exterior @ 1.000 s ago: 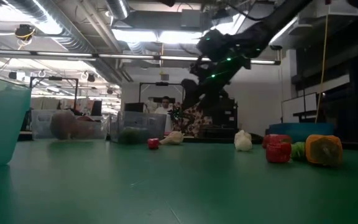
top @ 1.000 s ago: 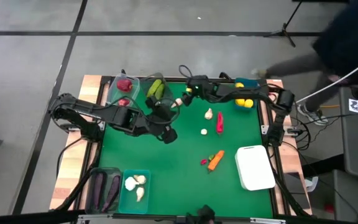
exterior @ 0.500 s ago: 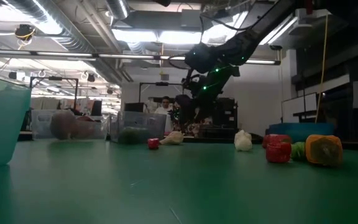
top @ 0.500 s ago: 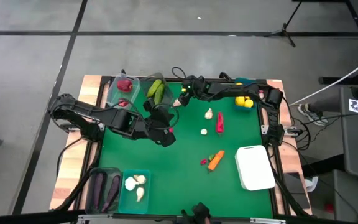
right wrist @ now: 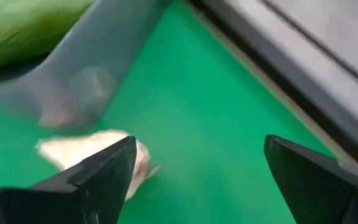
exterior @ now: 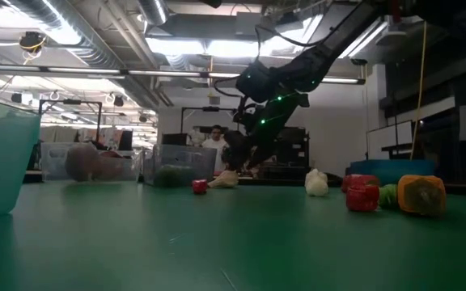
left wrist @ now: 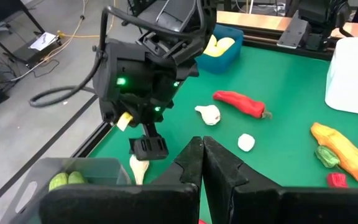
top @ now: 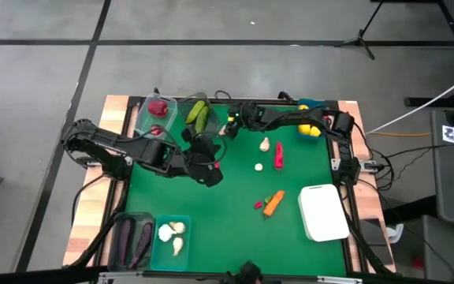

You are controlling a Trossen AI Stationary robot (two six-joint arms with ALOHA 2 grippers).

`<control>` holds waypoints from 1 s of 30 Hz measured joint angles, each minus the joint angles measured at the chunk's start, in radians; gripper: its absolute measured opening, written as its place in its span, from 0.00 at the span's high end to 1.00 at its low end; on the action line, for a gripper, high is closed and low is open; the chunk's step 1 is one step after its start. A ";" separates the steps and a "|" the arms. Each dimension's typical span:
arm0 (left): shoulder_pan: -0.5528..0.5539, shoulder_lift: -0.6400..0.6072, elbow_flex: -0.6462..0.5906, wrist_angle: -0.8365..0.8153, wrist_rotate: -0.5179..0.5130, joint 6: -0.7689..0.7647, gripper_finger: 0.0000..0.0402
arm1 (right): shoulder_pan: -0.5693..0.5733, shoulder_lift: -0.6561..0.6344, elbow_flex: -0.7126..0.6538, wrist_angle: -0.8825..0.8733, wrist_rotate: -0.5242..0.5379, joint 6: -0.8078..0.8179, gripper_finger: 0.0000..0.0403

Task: Sort produce into baskets
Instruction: Put the garlic into the green bin

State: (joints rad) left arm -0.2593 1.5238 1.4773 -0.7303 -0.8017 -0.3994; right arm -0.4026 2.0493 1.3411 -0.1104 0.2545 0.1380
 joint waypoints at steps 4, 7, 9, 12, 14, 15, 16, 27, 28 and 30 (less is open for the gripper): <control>-0.011 0.000 0.000 0.000 0.000 -0.010 0.99 | 0.034 0.001 0.000 -0.003 -0.022 -0.008 0.13; -0.023 0.000 0.000 0.000 0.000 -0.022 0.99 | 0.066 0.001 0.000 -0.028 -0.033 -0.011 0.13; -0.034 0.000 0.000 0.000 0.000 -0.024 0.99 | 0.093 0.001 0.000 -0.063 -0.049 -0.012 0.13; -0.051 0.000 0.000 0.000 0.000 -0.025 0.99 | 0.149 0.001 0.000 -0.122 -0.100 -0.012 0.13; -0.060 0.000 0.000 -0.002 0.001 -0.024 0.99 | 0.193 -0.001 0.000 -0.160 -0.141 -0.012 0.13; -0.063 0.000 0.000 -0.005 0.001 -0.024 0.99 | 0.215 -0.004 0.000 -0.180 -0.165 -0.012 0.13; -0.065 0.000 0.000 -0.011 0.001 -0.026 0.99 | 0.237 -0.011 -0.001 -0.202 -0.179 -0.012 0.13; -0.068 0.007 -0.001 -0.128 -0.066 -0.042 0.97 | 0.357 -0.122 -0.001 -0.266 0.161 -0.034 0.13; -0.068 0.013 -0.001 -0.157 -0.085 -0.062 0.95 | 0.355 -0.139 -0.001 -0.294 0.166 -0.034 0.13; -0.063 0.023 -0.001 -0.217 -0.110 -0.094 0.92 | 0.355 -0.185 -0.001 -0.346 0.171 -0.042 0.13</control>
State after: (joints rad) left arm -0.3225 1.5465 1.4761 -0.9471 -0.9112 -0.4935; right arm -0.0473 1.8639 1.3399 -0.4564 0.4250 0.0964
